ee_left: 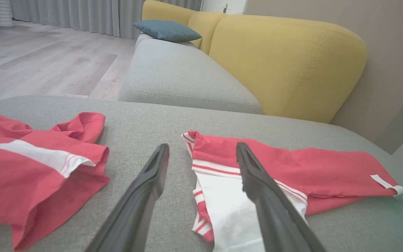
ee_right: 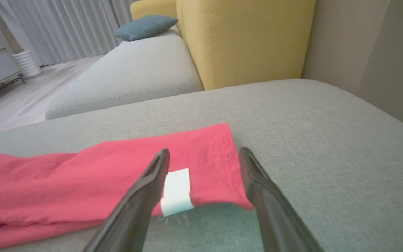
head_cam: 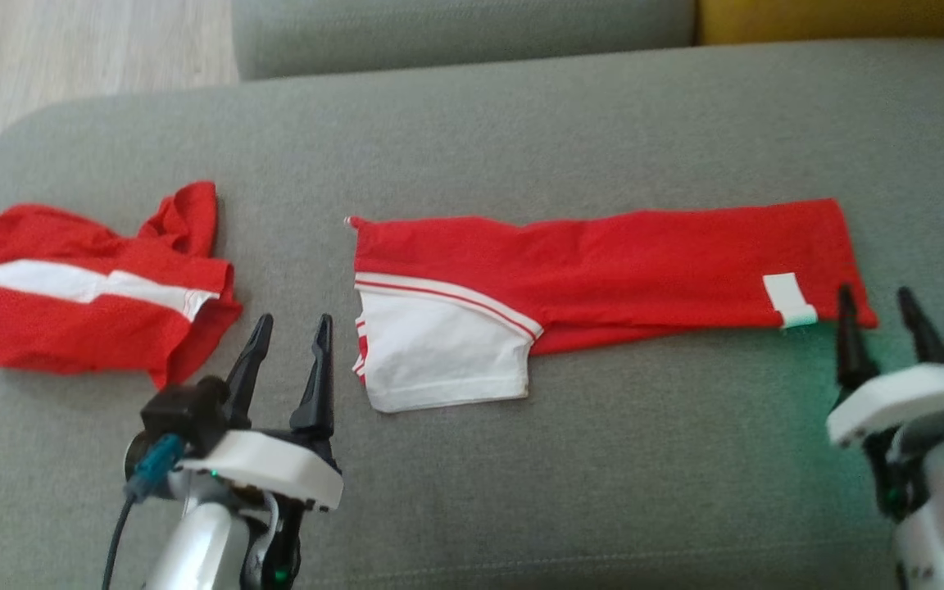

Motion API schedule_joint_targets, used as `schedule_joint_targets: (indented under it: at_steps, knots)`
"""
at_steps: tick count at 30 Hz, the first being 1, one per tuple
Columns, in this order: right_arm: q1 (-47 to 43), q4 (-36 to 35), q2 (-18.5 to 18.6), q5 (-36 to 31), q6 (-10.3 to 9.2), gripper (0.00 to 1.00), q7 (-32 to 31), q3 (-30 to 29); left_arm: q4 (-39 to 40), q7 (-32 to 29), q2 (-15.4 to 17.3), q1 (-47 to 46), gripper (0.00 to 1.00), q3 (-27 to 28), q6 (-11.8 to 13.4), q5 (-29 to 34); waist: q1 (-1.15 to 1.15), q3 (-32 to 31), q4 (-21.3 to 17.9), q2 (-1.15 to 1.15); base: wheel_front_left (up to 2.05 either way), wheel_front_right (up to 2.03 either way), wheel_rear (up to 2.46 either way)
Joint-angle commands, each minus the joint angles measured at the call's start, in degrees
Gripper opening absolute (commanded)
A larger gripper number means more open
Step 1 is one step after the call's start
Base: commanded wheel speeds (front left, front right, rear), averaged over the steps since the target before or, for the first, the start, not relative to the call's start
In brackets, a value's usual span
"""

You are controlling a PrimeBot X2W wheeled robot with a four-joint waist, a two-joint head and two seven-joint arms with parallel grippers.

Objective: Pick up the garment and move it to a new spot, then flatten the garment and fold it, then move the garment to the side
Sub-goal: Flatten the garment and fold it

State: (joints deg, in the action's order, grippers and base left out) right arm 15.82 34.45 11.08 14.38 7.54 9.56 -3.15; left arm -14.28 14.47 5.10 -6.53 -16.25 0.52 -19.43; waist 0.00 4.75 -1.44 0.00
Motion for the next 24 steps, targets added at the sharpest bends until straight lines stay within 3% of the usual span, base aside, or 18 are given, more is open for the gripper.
schedule_joint_targets:
  at_steps: [1,6,10,16,24]
  knots:
    - [4.27,-0.56,0.36,0.31,-0.05,1.0,-1.06,-0.25,1.57,0.52,-0.03,-4.0,1.0,2.59,-0.48,0.72,0.0,1.71,0.96,0.0,0.0,0.0,0.0]
    - [11.59,7.94,1.35,0.93,-0.05,1.0,-8.15,-8.15,0.29,0.52,-1.32,-5.68,1.0,4.12,-2.75,2.09,0.0,5.41,2.76,0.0,0.0,0.0,0.0]
    - [15.38,13.09,2.42,0.78,-0.05,1.0,-12.15,-11.13,0.44,0.52,-1.84,-6.63,1.0,5.49,-3.75,1.75,0.0,7.31,3.65,0.0,0.0,0.0,0.0]
    - [19.93,18.25,3.73,0.55,-0.05,1.0,-16.1,-12.35,0.69,0.52,-2.11,-7.92,1.0,6.75,-4.56,2.45,0.0,9.78,4.06,0.0,0.0,0.0,0.0]
    - [22.51,20.19,3.95,3.06,-0.05,1.0,-18.83,-9.68,0.61,0.52,-2.2,-9.12,1.0,8.21,-5.11,2.97,0.0,11.66,3.67,0.0,0.0,0.0,0.0]
